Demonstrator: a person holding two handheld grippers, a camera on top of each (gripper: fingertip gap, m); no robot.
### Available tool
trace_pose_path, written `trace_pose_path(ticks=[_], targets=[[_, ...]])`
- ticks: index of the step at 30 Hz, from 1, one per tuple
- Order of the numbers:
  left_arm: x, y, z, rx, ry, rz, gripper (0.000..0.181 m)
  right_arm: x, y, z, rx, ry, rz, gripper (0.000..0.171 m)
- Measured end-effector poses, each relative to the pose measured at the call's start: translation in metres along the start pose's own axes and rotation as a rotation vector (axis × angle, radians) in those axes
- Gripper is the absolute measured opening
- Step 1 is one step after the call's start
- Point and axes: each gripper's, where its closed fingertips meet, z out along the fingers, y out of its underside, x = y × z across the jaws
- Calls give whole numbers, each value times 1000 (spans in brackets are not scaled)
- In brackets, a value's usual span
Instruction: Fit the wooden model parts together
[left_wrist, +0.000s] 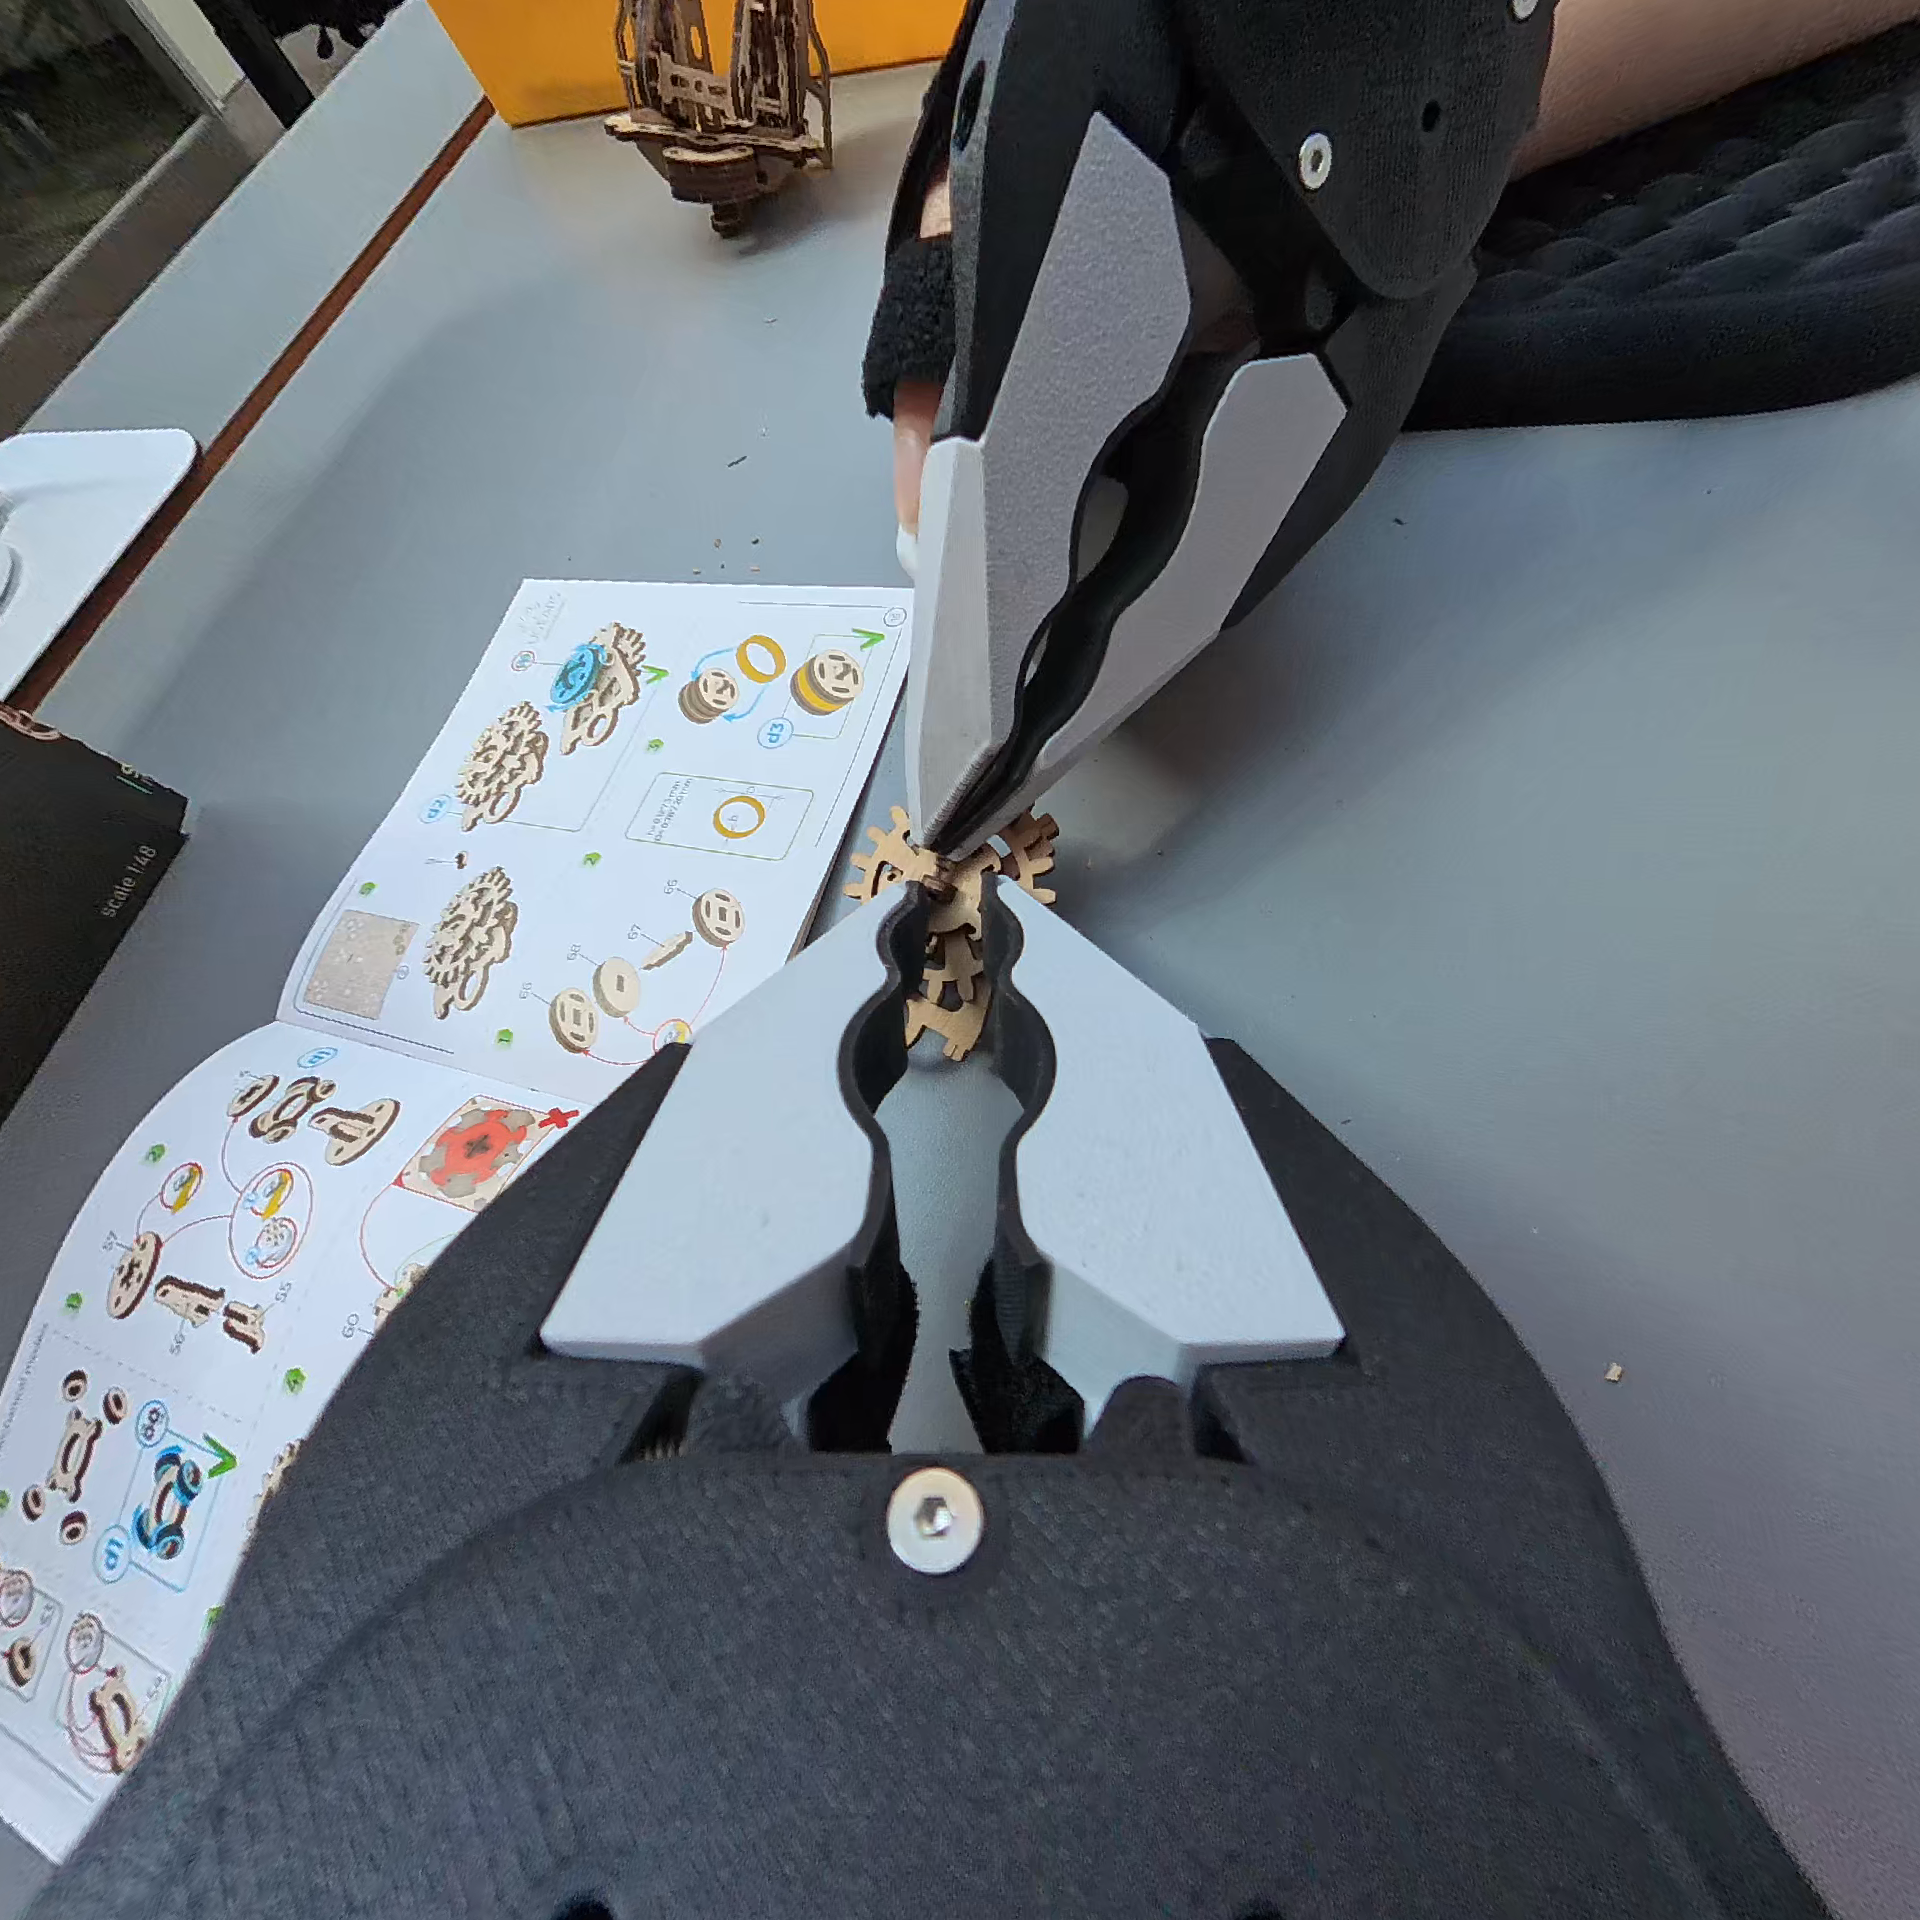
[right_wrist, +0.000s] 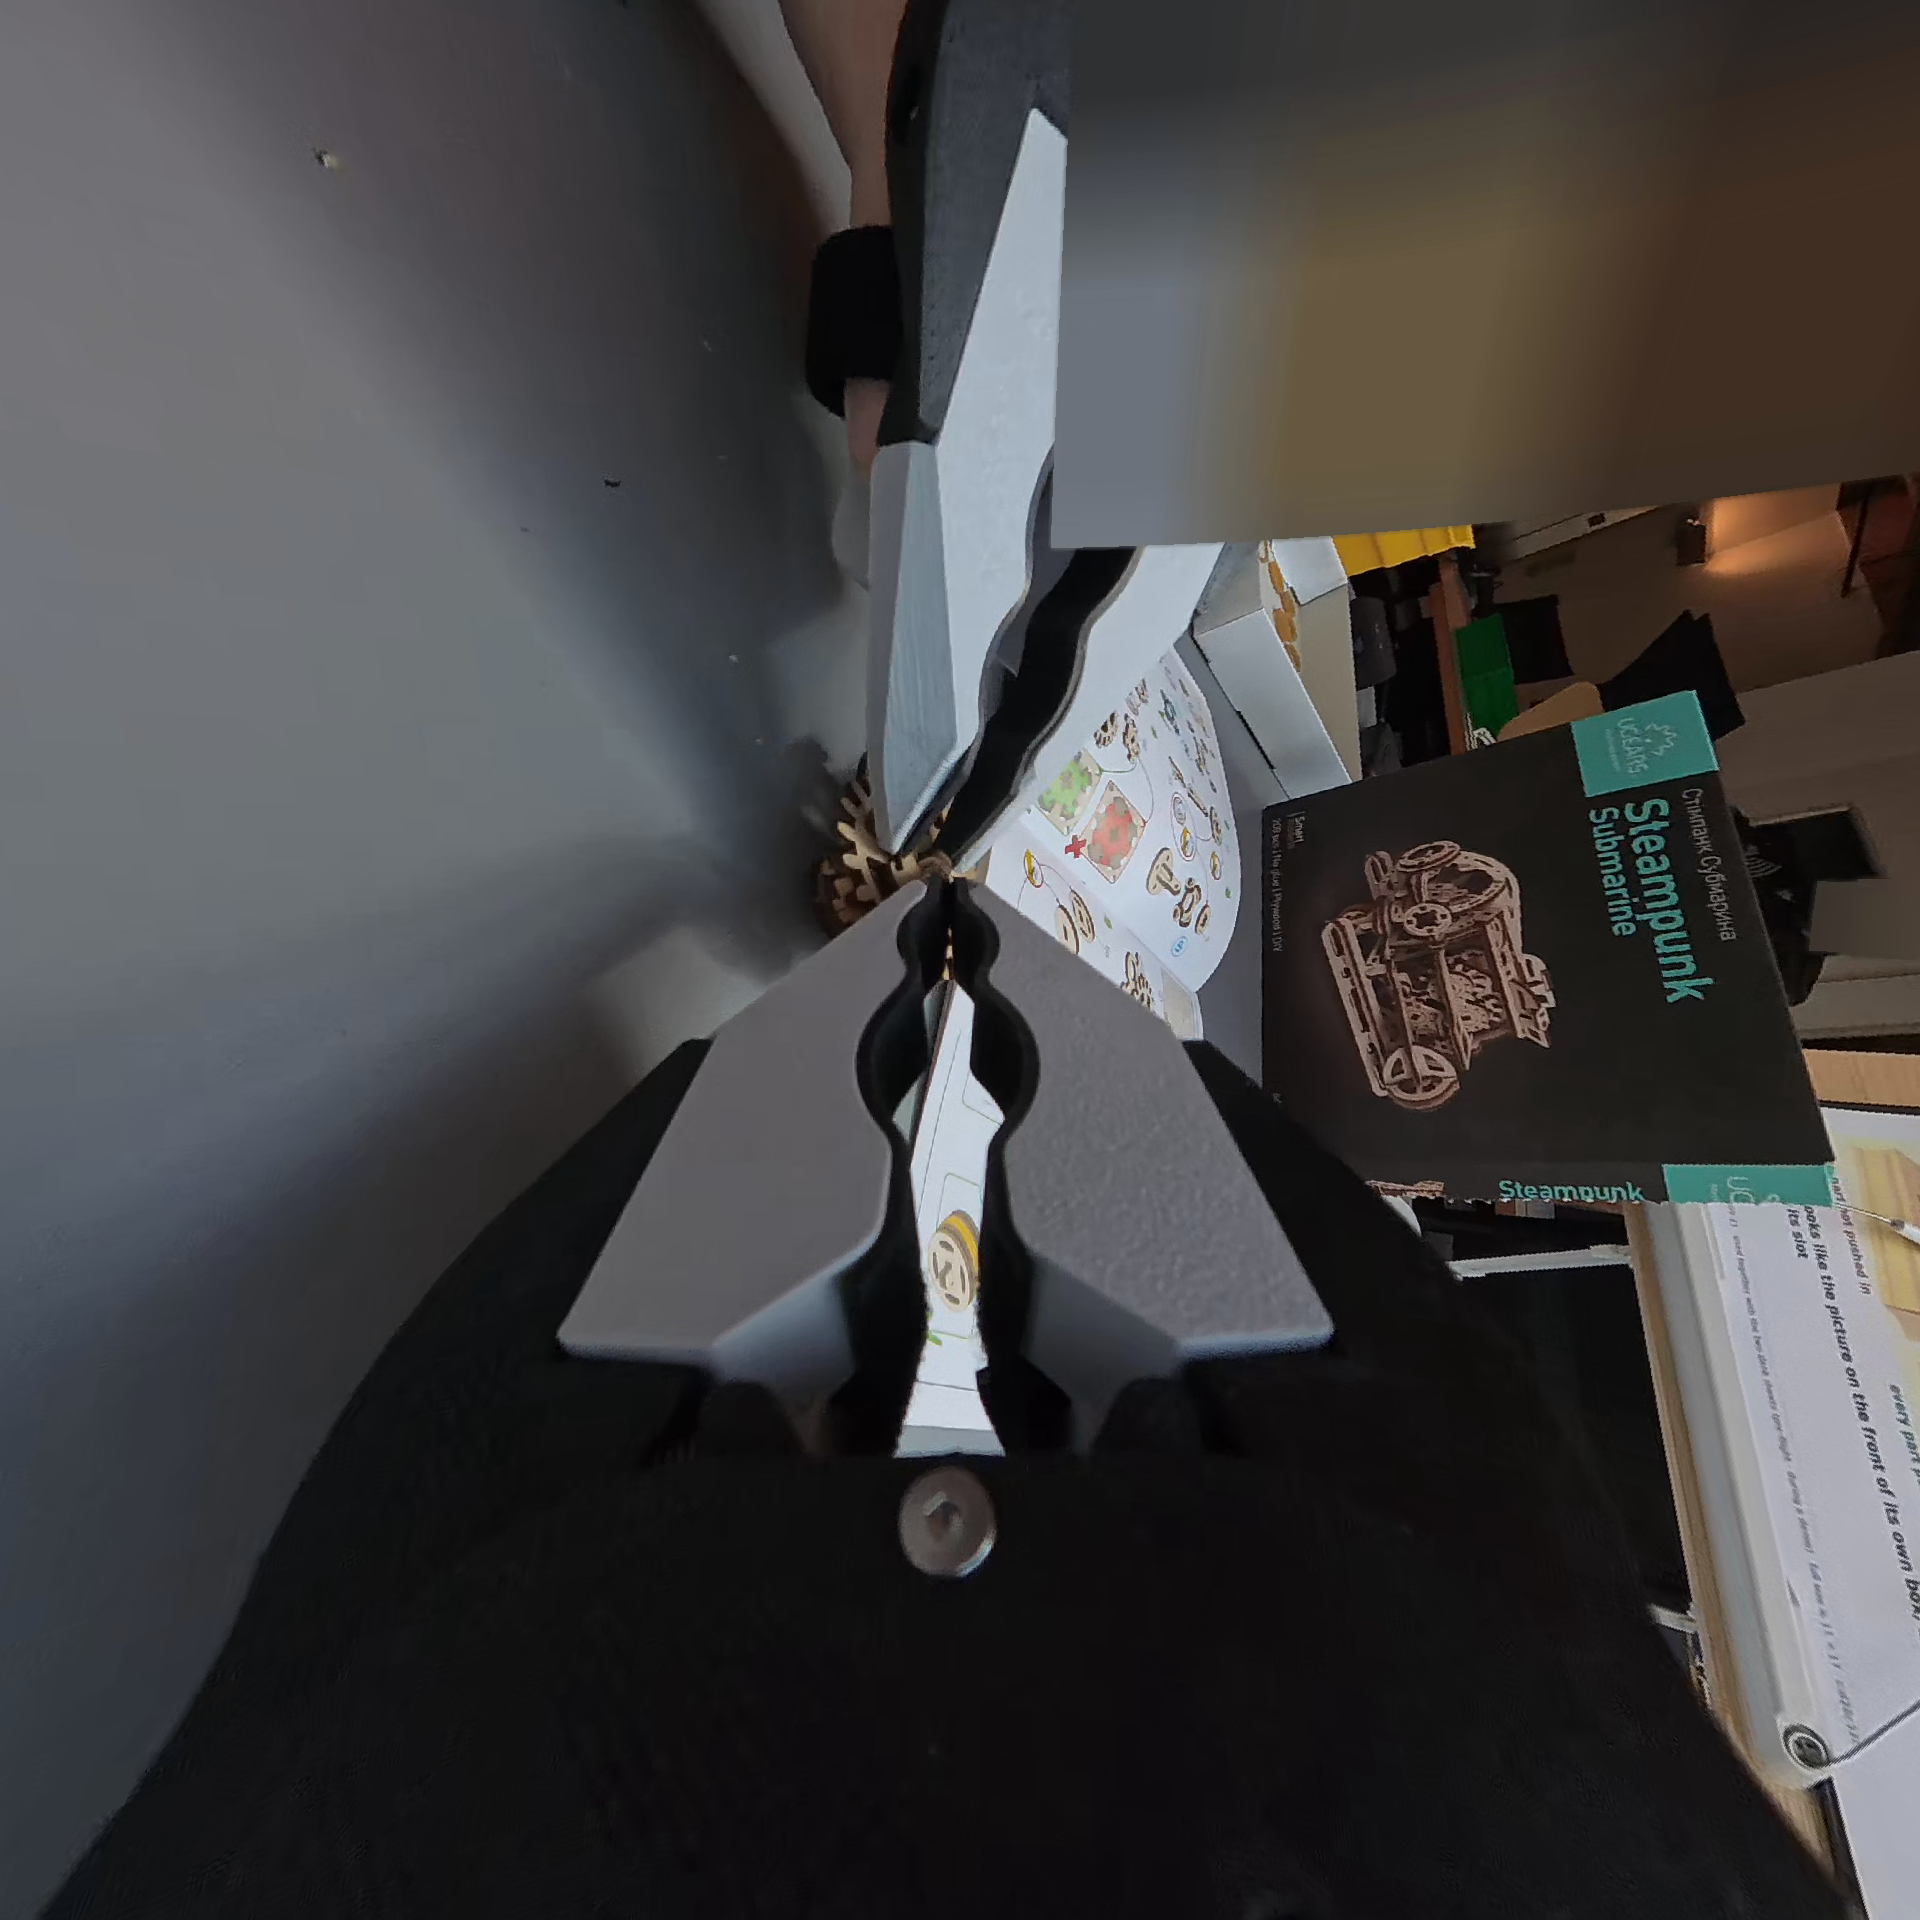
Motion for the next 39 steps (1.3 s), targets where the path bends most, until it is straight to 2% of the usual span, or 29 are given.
trace_pose_path(ticks=[1,12,16,19,24,27,29,32,39], targets=[[0,0,0,0,2,3,8,0,-1,0,4,-4,10,0],[2,0,-1,15,37,15,8,-3,-6,-2,29,-34,45,0],[8,1,-3,33,97,29,8,0,-8,-8,95,-51,76,0],[16,-2,-2,53,125,89,8,3,-14,-14,186,-115,196,3],[18,-3,-2,70,114,144,9,-7,-10,-10,235,-353,483,20],[10,-2,-3,62,81,117,17,-7,-12,-7,245,-454,578,18],[5,2,-4,45,67,80,21,-11,-13,-7,246,-539,623,2],[1,6,-7,32,59,42,21,-12,-15,-7,232,-579,706,0],[6,6,-7,37,102,10,11,-10,-13,-6,202,-501,748,6]])
